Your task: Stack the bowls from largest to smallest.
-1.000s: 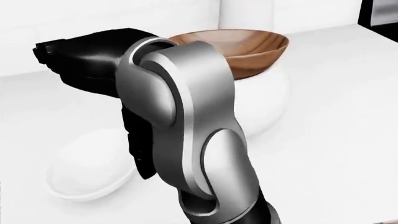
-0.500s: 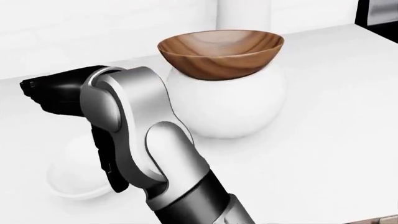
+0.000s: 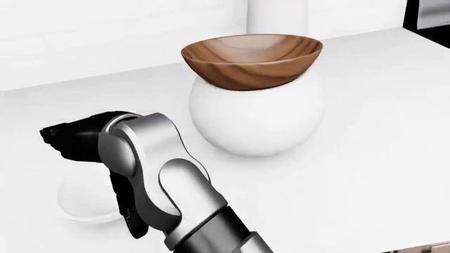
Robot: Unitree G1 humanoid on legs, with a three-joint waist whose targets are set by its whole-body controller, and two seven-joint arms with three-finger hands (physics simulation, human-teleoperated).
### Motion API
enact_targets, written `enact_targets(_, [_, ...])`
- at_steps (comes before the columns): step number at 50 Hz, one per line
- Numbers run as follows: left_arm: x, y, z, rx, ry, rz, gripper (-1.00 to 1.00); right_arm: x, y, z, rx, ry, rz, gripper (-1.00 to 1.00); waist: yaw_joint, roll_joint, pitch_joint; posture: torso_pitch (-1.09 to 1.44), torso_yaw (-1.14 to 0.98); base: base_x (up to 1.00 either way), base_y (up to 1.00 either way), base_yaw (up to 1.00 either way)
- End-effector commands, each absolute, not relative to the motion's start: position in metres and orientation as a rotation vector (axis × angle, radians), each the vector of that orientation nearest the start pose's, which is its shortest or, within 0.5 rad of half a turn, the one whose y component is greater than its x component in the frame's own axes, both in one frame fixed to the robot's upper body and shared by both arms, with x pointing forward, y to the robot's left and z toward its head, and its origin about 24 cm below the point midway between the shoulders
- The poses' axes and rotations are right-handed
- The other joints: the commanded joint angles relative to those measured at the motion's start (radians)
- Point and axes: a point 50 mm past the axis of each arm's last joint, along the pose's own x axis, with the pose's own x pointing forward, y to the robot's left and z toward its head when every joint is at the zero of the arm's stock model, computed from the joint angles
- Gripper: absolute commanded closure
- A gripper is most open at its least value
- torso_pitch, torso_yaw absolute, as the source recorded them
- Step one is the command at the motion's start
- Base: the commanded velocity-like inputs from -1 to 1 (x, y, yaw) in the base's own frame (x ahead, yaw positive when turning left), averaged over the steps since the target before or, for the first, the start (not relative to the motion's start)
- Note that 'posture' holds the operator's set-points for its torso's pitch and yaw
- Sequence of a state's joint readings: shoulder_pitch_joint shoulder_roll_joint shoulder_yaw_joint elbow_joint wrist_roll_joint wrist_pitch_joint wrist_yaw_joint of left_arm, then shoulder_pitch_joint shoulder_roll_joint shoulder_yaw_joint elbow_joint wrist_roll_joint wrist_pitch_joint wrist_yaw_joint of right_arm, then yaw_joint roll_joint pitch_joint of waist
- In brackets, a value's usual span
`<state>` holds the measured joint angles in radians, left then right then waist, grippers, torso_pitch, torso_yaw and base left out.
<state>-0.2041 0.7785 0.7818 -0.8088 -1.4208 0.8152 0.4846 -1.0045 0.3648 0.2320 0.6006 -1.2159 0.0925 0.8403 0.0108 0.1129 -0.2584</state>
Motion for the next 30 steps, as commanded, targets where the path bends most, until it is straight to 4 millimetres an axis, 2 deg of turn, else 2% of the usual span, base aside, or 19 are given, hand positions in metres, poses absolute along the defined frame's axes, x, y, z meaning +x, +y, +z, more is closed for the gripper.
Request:
enact_targets(1, [0.177, 0.248, 0.295, -0.147, -0.414, 0.017, -1.00, 0.318, 0.092, 0.194, -1.371, -0.218, 0.971, -1.00, 0.000, 0.009, -0.006, -0.38, 0.00, 0.00, 0.00, 0.00])
enact_targets(18, [0.174, 0.252, 0.304, -0.136, -0.422, 0.015, -1.00, 0.325, 0.090, 0.173, -1.367, -0.146, 0.998, -1.00, 0.003, 0.011, -0.008, -0.38, 0.00, 0.00, 0.00, 0.00])
enact_targets(19, [0.174, 0.253, 0.304, -0.137, -0.424, 0.016, -1.00, 0.325, 0.090, 0.173, -1.366, -0.143, 1.000, -0.91, 0.003, 0.011, -0.008, -0.38, 0.00, 0.00, 0.00, 0.00])
enact_targets(22, [0.173, 0.254, 0.305, -0.137, -0.426, 0.017, -1.00, 0.325, 0.091, 0.171, -1.367, -0.142, 1.002, -0.83, 0.003, 0.011, -0.007, -0.38, 0.00, 0.00, 0.00, 0.00])
enact_targets(24, [0.172, 0.254, 0.305, -0.139, -0.426, 0.019, -1.00, 0.325, 0.092, 0.171, -1.366, -0.140, 1.003, -0.68, 0.004, 0.012, -0.007, -0.38, 0.00, 0.00, 0.00, 0.00])
enact_targets(30, [0.172, 0.255, 0.305, -0.139, -0.427, 0.017, -1.00, 0.326, 0.095, 0.168, -1.369, -0.136, 1.011, -0.63, 0.004, 0.013, -0.007, -0.38, 0.00, 0.00, 0.00, 0.00])
